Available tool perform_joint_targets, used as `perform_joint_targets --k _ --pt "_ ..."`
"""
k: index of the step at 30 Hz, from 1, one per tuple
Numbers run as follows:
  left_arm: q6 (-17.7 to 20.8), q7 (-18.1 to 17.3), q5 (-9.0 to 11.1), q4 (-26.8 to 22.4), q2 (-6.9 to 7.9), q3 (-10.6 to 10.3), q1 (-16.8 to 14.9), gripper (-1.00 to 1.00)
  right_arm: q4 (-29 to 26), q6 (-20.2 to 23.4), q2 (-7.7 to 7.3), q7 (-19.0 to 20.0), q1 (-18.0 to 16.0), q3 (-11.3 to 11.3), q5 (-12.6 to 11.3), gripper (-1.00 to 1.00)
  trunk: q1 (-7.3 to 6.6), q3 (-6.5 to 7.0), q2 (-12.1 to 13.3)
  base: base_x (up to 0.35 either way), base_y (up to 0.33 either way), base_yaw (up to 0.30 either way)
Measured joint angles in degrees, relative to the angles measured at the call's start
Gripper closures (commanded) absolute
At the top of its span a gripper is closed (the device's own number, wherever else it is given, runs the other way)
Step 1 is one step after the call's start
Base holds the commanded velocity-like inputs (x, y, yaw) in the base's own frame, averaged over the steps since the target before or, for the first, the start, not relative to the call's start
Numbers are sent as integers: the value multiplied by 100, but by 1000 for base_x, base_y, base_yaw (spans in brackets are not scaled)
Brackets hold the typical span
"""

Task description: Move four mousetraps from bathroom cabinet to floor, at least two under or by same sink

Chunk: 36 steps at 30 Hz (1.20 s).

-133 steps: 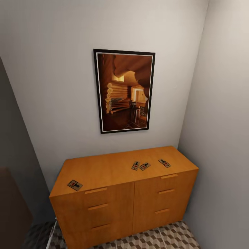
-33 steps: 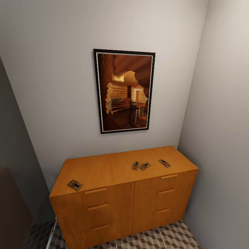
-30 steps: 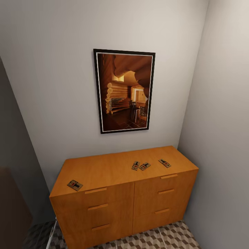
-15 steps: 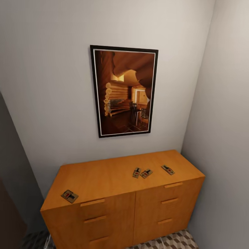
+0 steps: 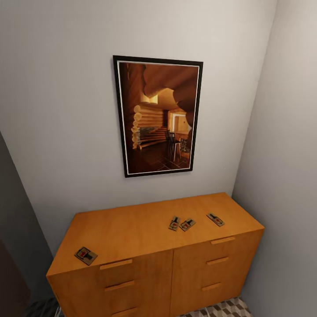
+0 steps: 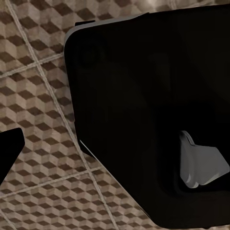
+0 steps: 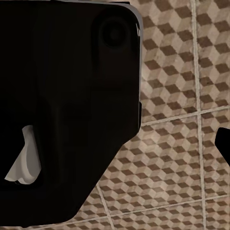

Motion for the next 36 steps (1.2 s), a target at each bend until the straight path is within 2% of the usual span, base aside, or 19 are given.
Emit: perform_joint_targets --k 36 --pt "4 -16 33 27 15 36 0 -100 -1 -44 -13 0 -2 23 39 -100 0 0 0 1 0 0"
